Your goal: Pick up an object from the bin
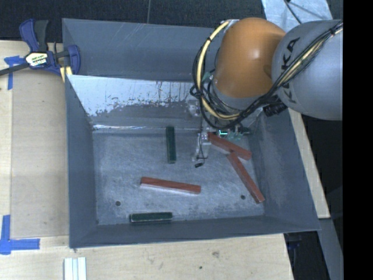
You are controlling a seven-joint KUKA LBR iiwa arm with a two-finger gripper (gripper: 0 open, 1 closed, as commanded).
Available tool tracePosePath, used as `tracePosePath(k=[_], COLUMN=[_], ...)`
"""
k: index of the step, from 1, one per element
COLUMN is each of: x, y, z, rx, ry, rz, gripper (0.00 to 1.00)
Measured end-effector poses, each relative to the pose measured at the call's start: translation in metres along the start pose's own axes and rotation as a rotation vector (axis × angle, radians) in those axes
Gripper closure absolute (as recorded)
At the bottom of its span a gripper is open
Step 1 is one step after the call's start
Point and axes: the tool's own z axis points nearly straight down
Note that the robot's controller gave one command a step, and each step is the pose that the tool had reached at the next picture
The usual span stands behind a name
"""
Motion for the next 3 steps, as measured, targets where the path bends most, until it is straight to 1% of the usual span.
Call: tracePosePath(k=[1, 2, 3], x=[0.075, 0.073, 0.098], y=[0.027, 0.026, 0.023], z=[0.118, 0.116, -0.031], rx=[-0.001, 0.0, -0.001], ry=[-0.005, -0.009, -0.015], rz=[-0.288, -0.284, -0.173], gripper=[0.0, 1.0, 1.0])
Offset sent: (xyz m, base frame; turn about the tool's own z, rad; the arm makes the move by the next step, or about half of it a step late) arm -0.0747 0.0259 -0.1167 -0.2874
